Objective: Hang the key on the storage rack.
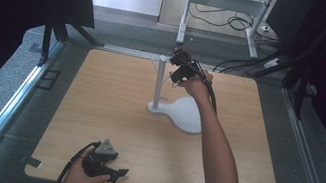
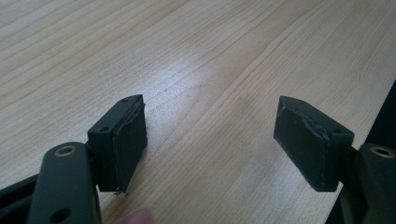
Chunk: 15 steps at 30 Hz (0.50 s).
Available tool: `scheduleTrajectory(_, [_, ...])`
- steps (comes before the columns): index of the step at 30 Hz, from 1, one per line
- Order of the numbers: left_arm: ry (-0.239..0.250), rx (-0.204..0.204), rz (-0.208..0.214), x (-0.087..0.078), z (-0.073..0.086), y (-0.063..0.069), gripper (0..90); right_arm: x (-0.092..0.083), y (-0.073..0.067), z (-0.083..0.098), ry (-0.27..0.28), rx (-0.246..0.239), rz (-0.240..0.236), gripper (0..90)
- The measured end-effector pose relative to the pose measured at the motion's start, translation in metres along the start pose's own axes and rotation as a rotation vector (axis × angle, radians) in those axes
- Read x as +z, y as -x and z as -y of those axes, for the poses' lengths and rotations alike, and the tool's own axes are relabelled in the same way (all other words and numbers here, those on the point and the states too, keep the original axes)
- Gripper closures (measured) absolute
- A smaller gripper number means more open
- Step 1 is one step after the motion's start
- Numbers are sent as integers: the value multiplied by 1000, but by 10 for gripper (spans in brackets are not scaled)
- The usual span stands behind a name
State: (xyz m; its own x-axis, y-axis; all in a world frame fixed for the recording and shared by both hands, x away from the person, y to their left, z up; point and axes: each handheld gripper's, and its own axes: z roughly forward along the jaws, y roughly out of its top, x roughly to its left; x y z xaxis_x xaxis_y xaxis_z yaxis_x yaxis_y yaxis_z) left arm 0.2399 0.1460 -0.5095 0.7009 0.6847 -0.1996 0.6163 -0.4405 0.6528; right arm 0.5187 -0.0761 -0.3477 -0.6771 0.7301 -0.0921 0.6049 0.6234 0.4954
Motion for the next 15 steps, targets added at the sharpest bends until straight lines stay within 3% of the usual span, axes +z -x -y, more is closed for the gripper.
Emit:
scheduleTrajectory(10, [0, 3, 3, 0, 0, 1, 260, 6, -10, 3, -6, -22, -20, 840])
scheduleTrajectory(15, [1, 4, 2, 1, 0, 1, 260, 6, -14, 9, 5, -26, -66, 760])
